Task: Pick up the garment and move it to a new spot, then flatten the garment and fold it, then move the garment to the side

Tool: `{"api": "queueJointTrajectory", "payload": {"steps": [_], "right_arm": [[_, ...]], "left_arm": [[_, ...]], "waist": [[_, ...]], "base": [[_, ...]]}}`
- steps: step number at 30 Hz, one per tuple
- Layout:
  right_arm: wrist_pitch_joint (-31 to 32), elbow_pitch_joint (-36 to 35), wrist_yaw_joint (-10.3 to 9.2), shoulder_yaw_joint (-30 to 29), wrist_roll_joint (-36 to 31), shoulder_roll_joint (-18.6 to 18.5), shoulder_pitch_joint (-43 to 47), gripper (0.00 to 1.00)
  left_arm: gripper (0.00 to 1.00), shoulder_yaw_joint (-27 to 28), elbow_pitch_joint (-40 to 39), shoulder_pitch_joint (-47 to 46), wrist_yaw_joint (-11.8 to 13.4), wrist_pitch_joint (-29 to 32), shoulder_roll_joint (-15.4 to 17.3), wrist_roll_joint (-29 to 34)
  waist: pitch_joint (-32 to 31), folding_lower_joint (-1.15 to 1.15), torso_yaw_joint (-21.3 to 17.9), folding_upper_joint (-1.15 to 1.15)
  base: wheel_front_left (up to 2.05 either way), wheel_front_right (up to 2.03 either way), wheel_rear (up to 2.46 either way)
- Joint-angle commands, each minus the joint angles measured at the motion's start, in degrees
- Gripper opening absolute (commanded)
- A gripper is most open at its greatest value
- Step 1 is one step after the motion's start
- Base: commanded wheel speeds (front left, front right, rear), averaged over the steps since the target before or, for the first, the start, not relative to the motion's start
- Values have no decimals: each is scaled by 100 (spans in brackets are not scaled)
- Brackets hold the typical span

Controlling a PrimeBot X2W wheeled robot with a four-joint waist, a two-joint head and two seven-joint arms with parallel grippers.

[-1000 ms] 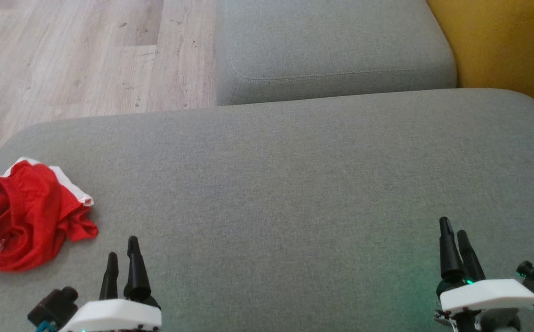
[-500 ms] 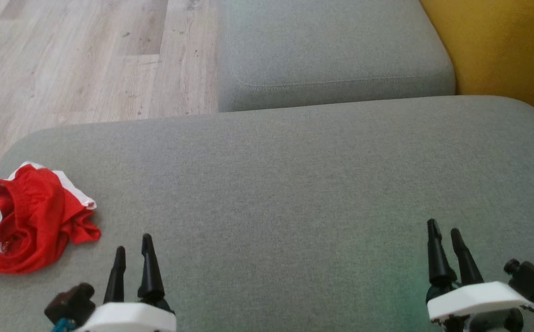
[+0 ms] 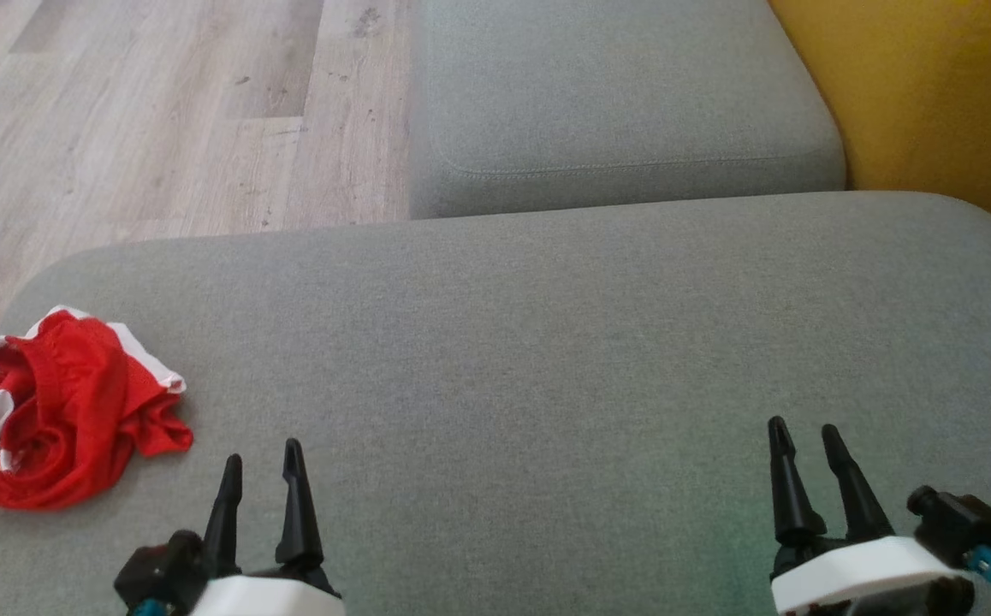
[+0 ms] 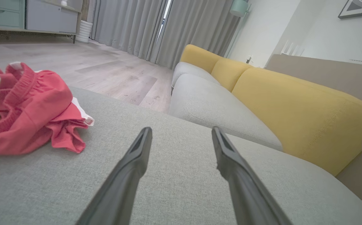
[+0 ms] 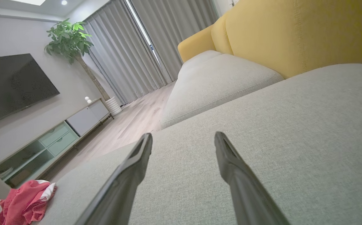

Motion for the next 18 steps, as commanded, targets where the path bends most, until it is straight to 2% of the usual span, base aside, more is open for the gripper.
{"api": "queueJointTrajectory", "payload": {"steps": [1, 18], "right_arm": [[-111, -241, -3, 136, -183, -47, -166, 100], [-399, -309, -4, 324, -1250, -53, -82, 100]], "left_arm": [[100, 70, -260, -165, 36, -100, 32, 201], [100, -164, -361, -70, 128, -389, 37, 1478]], "waist": [[-2, 0, -4, 0], [-35, 0, -15, 0]], "base": [[0, 0, 0], [0, 0, 0]]}}
